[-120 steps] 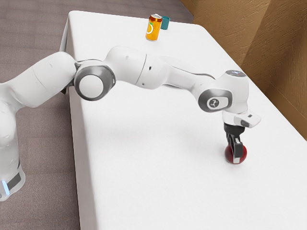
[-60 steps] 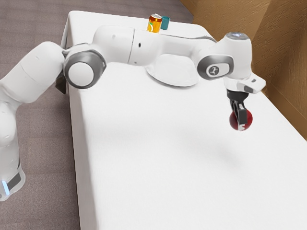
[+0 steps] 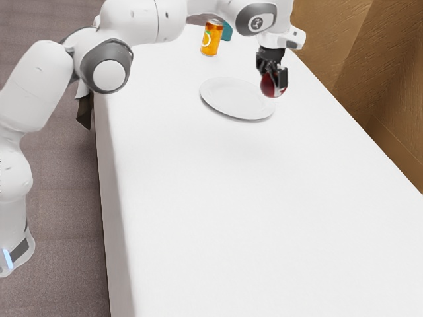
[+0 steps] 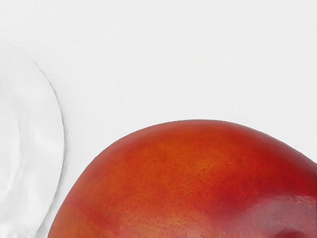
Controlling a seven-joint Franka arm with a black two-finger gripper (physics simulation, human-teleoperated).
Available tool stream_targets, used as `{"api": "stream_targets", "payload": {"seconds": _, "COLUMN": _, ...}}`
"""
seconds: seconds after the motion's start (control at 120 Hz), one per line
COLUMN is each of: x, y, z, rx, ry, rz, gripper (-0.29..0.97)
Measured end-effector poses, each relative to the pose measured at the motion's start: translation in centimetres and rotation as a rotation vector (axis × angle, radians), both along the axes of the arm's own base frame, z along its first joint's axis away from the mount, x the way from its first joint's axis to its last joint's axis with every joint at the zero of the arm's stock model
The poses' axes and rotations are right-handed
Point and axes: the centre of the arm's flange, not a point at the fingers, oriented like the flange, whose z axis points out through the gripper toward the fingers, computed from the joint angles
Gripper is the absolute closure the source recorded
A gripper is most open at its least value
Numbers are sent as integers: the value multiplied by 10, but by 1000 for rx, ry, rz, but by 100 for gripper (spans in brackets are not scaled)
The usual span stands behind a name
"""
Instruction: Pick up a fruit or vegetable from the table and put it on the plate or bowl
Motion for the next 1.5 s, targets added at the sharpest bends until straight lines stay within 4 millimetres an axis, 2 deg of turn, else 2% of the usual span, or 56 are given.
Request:
{"api": "stream_targets", "payload": {"seconds": 0.15, "x": -20, "y": 66, "z": -2, "rx": -7, "ry": 8, "rz": 111, "gripper": 48}}
{"api": "stream_targets", "payload": {"seconds": 0.35, "x": -43, "y": 121, "z": -3, "rx": -13, "ry": 18, "rz": 209, "gripper": 48}}
{"api": "stream_targets", "payload": {"seconds": 0.492, "x": -74, "y": 164, "z": 2, "rx": -8, "ry": 55, "rz": 306, "gripper": 47}}
{"api": "stream_targets", "payload": {"seconds": 0.567, "x": -95, "y": 171, "z": 1, "rx": -27, "ry": 92, "rz": 340, "gripper": 48}}
{"api": "stream_targets", "payload": {"seconds": 0.633, "x": -106, "y": 170, "z": 2, "rx": -45, "ry": 112, "rz": 350, "gripper": 47}}
{"api": "stream_targets", "payload": {"seconds": 0.75, "x": -128, "y": 180, "z": 19, "rx": -49, "ry": 121, "rz": 386, "gripper": 47}}
{"api": "stream_targets", "payload": {"seconds": 0.875, "x": -148, "y": 194, "z": 28, "rx": -58, "ry": 136, "rz": 421, "gripper": 47}}
{"api": "stream_targets", "payload": {"seconds": 1.033, "x": -168, "y": 207, "z": 29, "rx": -90, "ry": 176, "rz": 448, "gripper": 46}}
{"api": "stream_targets", "payload": {"seconds": 1.275, "x": -216, "y": 256, "z": 23, "rx": -132, "ry": 231, "rz": 525, "gripper": 46}}
{"api": "stream_targets", "payload": {"seconds": 1.342, "x": -219, "y": 264, "z": 16, "rx": -141, "ry": 243, "rz": 523, "gripper": 45}}
{"api": "stream_targets", "payload": {"seconds": 1.5, "x": -207, "y": 273, "z": -5, "rx": -154, "ry": 234, "rz": 489, "gripper": 45}}
